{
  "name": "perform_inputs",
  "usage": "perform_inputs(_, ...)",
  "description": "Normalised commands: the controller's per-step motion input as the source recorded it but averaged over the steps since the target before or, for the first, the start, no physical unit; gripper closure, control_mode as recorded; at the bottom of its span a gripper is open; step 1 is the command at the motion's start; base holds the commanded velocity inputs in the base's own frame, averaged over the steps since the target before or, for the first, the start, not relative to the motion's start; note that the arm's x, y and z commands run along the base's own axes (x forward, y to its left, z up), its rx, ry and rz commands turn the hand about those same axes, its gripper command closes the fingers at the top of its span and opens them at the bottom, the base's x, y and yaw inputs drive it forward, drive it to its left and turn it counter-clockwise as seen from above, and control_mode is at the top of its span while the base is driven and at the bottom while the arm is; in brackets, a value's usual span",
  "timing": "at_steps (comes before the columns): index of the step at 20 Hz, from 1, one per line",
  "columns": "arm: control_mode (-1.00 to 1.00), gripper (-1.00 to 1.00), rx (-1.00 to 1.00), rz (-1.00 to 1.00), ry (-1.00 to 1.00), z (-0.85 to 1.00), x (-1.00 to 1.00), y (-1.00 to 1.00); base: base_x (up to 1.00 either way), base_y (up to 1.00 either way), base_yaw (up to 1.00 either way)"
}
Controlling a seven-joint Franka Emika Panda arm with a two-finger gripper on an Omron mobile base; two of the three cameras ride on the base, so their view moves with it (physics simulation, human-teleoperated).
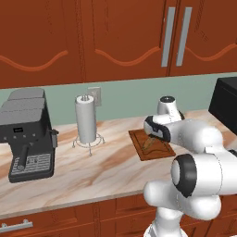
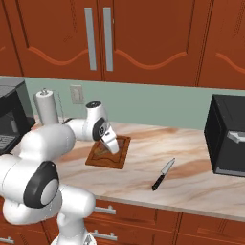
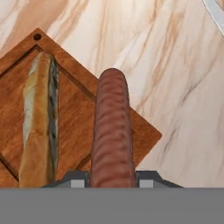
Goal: Retrieve the sausage and cheese from the fridge and place them on the cutting board on the counter.
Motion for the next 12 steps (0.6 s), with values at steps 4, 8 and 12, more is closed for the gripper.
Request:
perform_inputs(4, -1.00, 1.00, 0.04, -0.08, 0.02, -0.45, 0.39, 0.00, 0.00, 0.00, 0.00)
perform_inputs(8, -1.00, 1.00, 0.11, -0.06, 0.07, -0.34, 0.29, -0.02, 0.00, 0.00, 0.00)
perform_inputs(12, -1.00, 1.00, 0.07, -0.05, 0.05, -0.36, 0.09, 0.00, 0.00, 0.00, 0.00)
